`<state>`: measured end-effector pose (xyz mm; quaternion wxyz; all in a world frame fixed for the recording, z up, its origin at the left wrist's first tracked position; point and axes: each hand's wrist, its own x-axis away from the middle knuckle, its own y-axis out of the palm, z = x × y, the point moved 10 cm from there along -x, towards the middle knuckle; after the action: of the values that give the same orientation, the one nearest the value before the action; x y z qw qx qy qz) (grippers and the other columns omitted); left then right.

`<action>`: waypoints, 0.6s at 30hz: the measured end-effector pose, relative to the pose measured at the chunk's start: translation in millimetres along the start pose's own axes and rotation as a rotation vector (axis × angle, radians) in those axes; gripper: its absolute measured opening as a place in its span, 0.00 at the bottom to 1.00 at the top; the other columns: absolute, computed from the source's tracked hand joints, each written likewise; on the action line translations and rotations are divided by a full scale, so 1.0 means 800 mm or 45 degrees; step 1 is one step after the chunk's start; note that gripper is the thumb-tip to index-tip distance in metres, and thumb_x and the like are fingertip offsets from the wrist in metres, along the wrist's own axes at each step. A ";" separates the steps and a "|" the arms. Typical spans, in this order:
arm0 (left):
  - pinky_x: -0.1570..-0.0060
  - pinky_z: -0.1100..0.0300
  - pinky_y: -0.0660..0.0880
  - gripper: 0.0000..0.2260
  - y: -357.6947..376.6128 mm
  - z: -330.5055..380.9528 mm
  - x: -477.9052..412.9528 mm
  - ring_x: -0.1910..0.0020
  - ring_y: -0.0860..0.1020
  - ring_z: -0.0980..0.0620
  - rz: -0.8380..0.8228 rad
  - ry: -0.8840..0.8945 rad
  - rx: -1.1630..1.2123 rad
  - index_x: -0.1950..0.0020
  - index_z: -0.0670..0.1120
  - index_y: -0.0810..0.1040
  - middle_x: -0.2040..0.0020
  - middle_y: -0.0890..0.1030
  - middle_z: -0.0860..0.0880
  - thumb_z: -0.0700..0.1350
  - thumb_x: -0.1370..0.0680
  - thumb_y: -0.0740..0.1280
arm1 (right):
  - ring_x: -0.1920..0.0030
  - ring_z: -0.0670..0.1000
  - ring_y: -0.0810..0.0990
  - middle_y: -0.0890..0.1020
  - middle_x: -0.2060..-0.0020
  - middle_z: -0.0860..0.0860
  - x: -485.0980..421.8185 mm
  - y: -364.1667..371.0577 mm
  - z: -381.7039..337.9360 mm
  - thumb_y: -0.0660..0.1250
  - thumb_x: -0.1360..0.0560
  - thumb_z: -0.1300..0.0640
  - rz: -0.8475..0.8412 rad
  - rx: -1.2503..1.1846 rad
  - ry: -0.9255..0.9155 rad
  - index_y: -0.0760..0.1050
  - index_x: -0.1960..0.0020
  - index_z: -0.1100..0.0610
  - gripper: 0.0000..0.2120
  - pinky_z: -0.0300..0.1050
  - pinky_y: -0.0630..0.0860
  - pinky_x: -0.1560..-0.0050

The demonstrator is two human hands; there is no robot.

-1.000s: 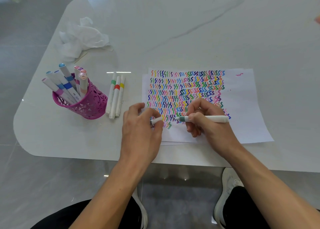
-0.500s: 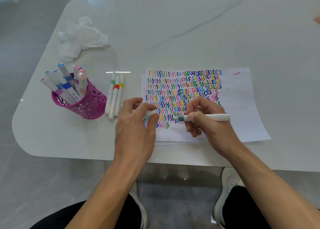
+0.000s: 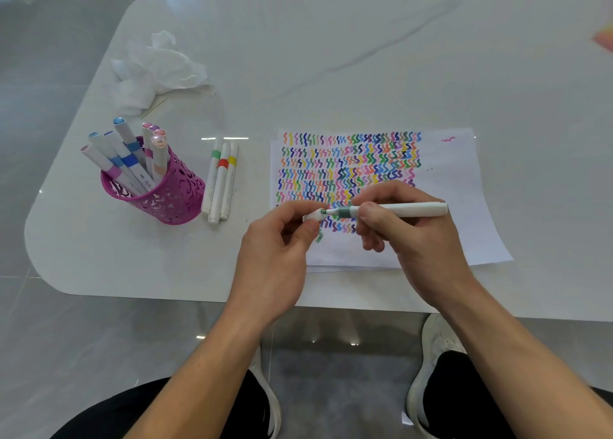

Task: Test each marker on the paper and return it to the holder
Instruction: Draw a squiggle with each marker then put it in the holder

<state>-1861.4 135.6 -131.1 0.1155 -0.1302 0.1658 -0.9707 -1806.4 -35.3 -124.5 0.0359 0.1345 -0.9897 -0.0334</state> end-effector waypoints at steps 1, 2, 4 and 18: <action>0.52 0.68 0.78 0.10 0.001 0.001 0.001 0.53 0.81 0.58 -0.009 0.005 0.001 0.47 0.59 0.82 0.55 0.83 0.56 0.43 0.19 0.67 | 0.71 0.52 0.80 0.83 0.68 0.52 0.001 -0.001 -0.001 0.72 0.27 0.50 0.003 0.013 0.001 0.84 0.56 0.51 0.06 0.40 0.74 0.70; 0.52 0.66 0.78 0.10 0.002 0.001 0.002 0.53 0.81 0.56 -0.017 0.009 0.006 0.47 0.59 0.82 0.55 0.83 0.55 0.43 0.19 0.67 | 0.71 0.51 0.80 0.83 0.68 0.52 0.002 -0.002 -0.001 0.72 0.28 0.50 0.006 0.019 0.000 0.84 0.56 0.51 0.06 0.40 0.74 0.70; 0.51 0.60 0.78 0.10 0.004 0.000 0.006 0.53 0.81 0.54 -0.030 0.009 0.029 0.47 0.58 0.82 0.56 0.83 0.53 0.43 0.19 0.67 | 0.71 0.51 0.80 0.83 0.69 0.53 0.005 -0.002 -0.002 0.72 0.28 0.49 0.007 0.030 0.003 0.83 0.57 0.50 0.05 0.40 0.74 0.70; 0.52 0.62 0.81 0.09 -0.005 0.007 0.017 0.57 0.85 0.56 -0.045 0.051 0.145 0.45 0.53 0.83 0.58 0.85 0.53 0.41 0.20 0.68 | 0.70 0.56 0.84 0.86 0.66 0.58 0.011 0.016 0.001 0.72 0.23 0.59 -0.002 -0.053 0.003 0.79 0.55 0.57 0.04 0.43 0.78 0.70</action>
<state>-1873.5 133.7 -121.5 0.1021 -0.1068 0.1103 -0.9829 -1818.1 -25.3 -123.4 0.0400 0.1346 -0.9886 -0.0539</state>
